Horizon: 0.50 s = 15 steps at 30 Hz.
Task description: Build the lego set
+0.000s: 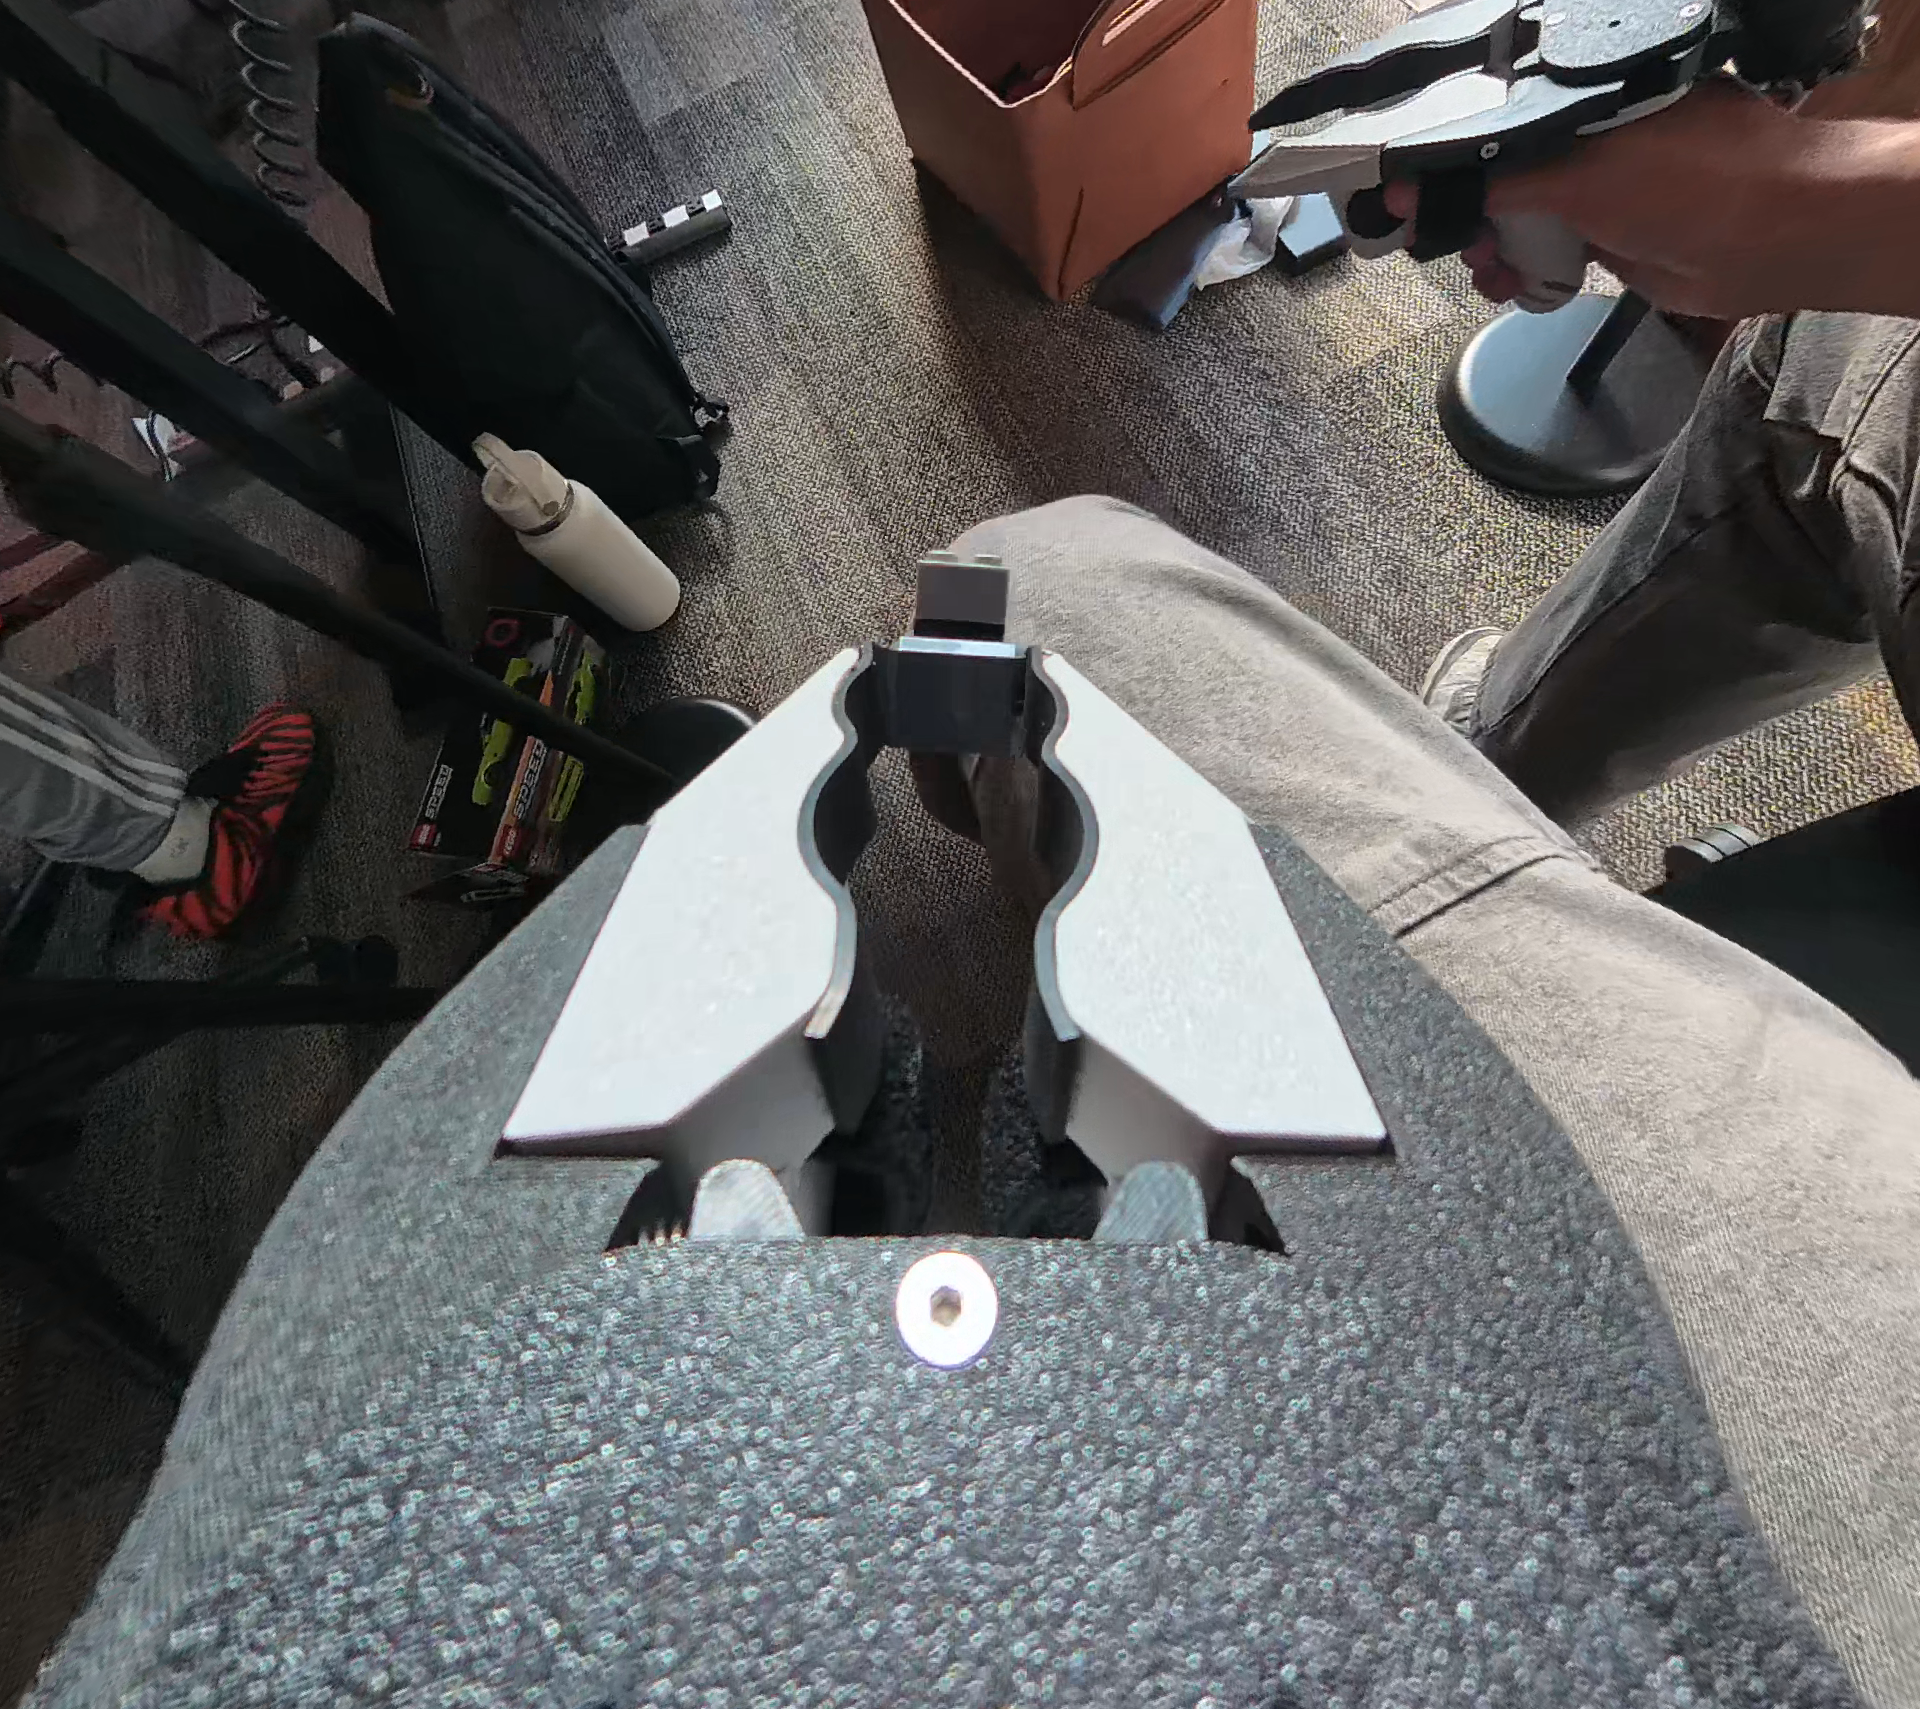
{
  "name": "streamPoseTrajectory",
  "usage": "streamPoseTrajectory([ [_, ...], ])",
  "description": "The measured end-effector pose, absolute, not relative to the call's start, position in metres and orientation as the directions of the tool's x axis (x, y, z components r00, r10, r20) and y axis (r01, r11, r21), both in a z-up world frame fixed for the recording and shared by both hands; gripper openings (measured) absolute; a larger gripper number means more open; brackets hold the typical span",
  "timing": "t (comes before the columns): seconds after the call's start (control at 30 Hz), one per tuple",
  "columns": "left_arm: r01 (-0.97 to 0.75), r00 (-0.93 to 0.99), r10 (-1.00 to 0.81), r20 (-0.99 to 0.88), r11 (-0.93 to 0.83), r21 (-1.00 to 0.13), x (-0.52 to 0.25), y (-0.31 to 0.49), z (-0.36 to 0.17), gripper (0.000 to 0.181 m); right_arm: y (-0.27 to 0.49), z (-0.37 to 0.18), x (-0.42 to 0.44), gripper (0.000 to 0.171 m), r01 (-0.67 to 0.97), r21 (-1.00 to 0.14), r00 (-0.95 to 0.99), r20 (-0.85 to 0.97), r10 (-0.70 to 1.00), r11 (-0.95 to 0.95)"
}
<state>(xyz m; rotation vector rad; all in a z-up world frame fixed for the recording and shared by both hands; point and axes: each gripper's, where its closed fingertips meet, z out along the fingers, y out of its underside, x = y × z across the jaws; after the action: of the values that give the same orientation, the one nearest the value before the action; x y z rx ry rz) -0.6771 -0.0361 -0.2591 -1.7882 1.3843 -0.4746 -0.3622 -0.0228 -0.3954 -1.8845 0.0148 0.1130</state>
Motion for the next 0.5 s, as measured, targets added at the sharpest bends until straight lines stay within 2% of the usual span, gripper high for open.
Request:
streamPoseTrajectory([
  [0.27, -0.652, 0.375, -0.902, -0.214, -0.092, -0.752, -0.702, -0.024, -0.266, 0.024, -0.005, -0.412, -0.359, 0.042, -0.182, -0.91, 0.975, -0.215, 0.049, -0.373],
  [0.5, -0.646, 0.377, -0.909, -0.18, -0.119, -0.754, -0.701, -0.023, -0.269, 0.024, -0.006, -0.425, -0.361, 0.042, -0.144, -0.904, 0.981, -0.183, 0.061, -0.402],
])
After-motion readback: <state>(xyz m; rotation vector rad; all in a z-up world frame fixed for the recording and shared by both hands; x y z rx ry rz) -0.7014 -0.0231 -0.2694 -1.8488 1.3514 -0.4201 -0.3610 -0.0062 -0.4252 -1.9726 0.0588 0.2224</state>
